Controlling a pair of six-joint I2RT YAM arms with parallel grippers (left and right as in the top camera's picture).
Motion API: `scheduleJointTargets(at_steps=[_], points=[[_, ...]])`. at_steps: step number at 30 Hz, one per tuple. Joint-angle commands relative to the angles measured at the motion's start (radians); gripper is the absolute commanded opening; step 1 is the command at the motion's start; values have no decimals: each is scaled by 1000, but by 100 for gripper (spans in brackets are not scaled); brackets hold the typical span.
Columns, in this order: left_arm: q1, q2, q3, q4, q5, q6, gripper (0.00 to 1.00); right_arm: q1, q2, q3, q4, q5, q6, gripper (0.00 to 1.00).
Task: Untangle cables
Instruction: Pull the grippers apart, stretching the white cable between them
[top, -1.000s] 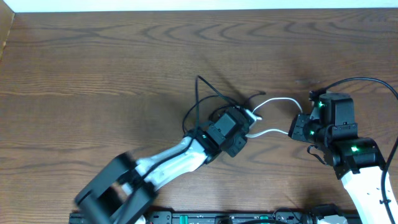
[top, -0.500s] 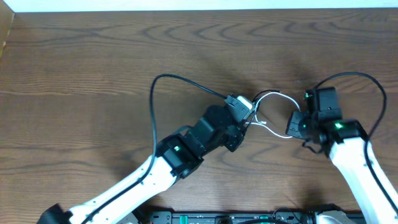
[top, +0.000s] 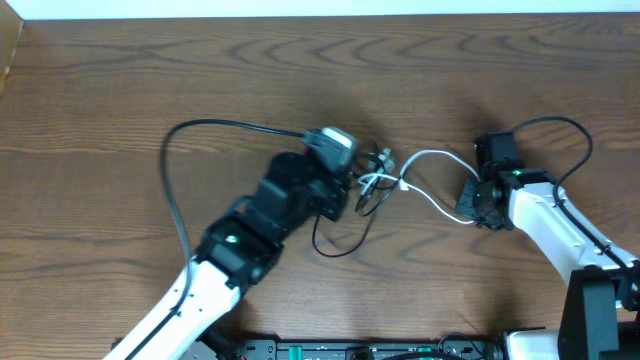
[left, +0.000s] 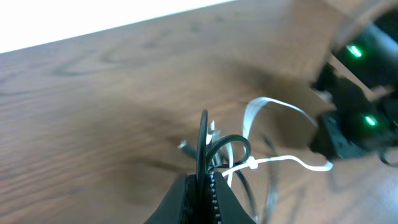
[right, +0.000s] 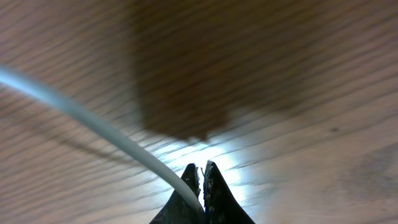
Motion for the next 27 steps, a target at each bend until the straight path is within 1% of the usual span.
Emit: scheduleJointTargets(at_steps=[1, 4, 8, 13, 15, 19, 23, 24, 25, 26, 27], points=[[104, -64, 4, 2, -10, -9, 8, -44, 5, -6, 0, 51, 24, 1], [225, -99, 4, -10, -7, -10, 8, -111, 5, -6, -4, 50, 24, 1], [362, -129, 4, -41, 40, -9, 8, -226, 5, -6, -12, 49, 23, 1], [506, -139, 4, -51, 44, -33, 8, -374, 5, -6, -13, 32, 20, 1], [547, -142, 4, -51, 52, -39, 8, -433, 5, -6, -12, 14, 16, 1], [602, -137, 4, -51, 198, -47, 8, -521, 5, -6, 6, -61, -51, 1], [608, -127, 4, -51, 220, -47, 8, -542, 5, -6, 32, -115, -72, 1], [608, -124, 4, -51, 221, -49, 8, -542, 5, -6, 45, -146, -94, 3], [608, -124, 4, -50, 228, -53, 8, -542, 5, -6, 64, -198, -134, 8], [608, -123, 4, -50, 235, -57, 8, -542, 5, -6, 94, -293, -212, 17], [608, -122, 4, -50, 249, -58, 8, -542, 5, -6, 122, -408, -302, 33]])
